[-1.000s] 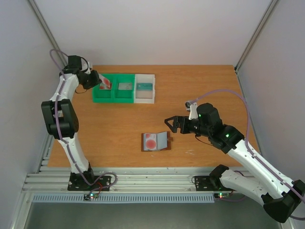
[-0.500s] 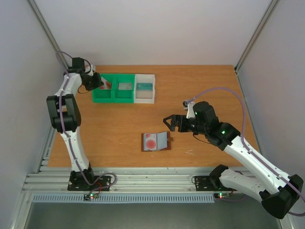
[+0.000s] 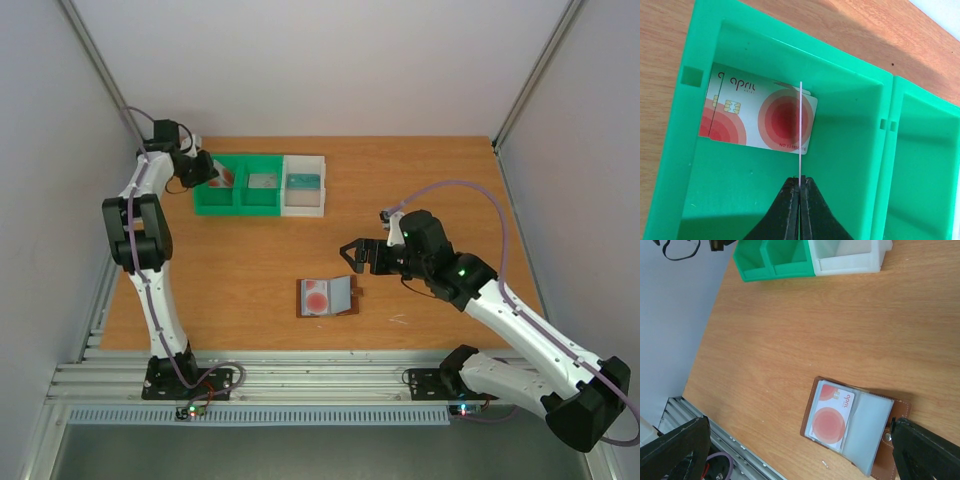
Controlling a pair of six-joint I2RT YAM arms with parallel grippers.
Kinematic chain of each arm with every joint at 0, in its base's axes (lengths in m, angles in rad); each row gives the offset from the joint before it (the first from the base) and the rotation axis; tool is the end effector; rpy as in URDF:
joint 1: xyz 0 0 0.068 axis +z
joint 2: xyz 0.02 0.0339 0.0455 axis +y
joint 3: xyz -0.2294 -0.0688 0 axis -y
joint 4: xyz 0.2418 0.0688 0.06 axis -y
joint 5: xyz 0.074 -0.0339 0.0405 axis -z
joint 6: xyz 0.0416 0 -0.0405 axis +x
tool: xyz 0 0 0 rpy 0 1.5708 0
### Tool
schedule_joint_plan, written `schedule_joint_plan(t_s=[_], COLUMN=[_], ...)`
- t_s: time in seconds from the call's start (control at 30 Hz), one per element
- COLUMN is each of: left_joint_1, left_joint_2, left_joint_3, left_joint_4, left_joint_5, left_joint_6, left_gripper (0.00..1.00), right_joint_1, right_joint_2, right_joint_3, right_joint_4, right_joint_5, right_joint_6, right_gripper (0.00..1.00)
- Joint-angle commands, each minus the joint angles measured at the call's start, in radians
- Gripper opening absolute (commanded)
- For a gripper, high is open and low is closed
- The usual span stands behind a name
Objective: Take the credit cards out of the card holder
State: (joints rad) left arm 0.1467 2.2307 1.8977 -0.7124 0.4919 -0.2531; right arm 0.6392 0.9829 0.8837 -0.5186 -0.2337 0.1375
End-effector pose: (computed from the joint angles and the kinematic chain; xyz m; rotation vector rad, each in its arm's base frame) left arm 0.4622 0.0484 0.1767 -0.3396 2.5480 -0.6796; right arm 0.1810 0.1465 0.2738 -0.6909 2.1468 0.6845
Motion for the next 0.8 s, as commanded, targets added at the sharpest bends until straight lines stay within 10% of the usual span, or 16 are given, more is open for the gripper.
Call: schedule_joint_plan(t_s=[0.0,0.77], left_joint_1=[0.005,0.005], left_joint_2=[0.027,0.084], left_joint_3=[0.044,0.090], left_joint_4=[0.021,0.028], left_joint_5=[0.008,-0.029], left_joint_6=[0.011,0.005], left_gripper=[0.04,0.15], right_joint_1=[0.000,0.000], right_joint_2=[0.011,0.070], right_joint_3=[0.038,0.090], right_joint_4=[0.027,0.008], right_joint_5=[0.015,0.019], right_joint_6=[-0.005,-0.034], right_gripper=[0.99,0.98])
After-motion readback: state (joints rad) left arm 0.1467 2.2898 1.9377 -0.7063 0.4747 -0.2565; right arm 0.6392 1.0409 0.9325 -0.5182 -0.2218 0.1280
